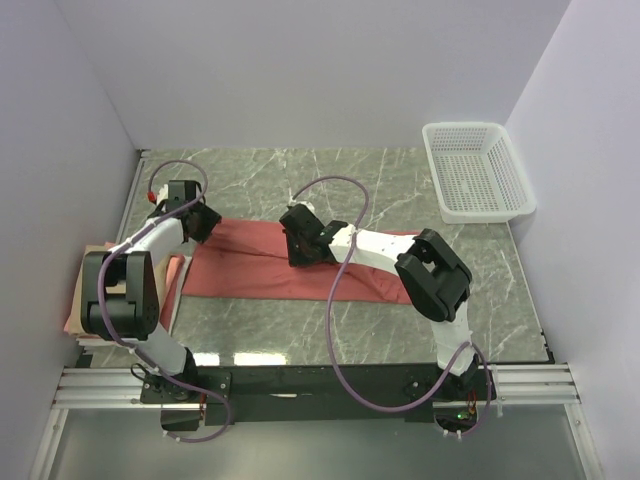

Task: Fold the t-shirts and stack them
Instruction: Fold the tshirt

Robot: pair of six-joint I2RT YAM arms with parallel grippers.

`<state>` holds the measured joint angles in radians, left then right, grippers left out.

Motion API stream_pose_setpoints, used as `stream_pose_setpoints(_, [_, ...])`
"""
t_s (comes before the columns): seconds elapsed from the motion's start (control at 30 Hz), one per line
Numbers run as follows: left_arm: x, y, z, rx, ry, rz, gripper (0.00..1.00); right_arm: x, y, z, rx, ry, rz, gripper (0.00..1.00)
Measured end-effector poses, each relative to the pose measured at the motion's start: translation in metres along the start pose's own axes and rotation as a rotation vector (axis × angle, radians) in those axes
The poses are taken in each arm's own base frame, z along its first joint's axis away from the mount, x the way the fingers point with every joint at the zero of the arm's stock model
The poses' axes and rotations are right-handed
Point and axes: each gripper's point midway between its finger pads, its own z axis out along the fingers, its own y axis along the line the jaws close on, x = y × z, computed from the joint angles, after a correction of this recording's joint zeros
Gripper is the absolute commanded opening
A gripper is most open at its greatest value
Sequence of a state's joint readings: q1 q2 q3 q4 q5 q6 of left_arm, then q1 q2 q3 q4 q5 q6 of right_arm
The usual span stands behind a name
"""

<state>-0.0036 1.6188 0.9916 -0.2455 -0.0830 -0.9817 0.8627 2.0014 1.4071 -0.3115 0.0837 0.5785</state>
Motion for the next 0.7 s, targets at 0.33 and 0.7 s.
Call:
stream_pose_setpoints(0.33, [0.0,-0.025,0.022,0.006,0.015,0.023,0.47,0.0,0.002,0.0,-0.006,-0.002,-0.001,0.15])
stream_pose_setpoints(0.7, [0.03,-0.011,0.037,-0.042,0.065,0.051,0.47,0.0,0.004,-0.001,-0.013,-0.001,0.001,0.14])
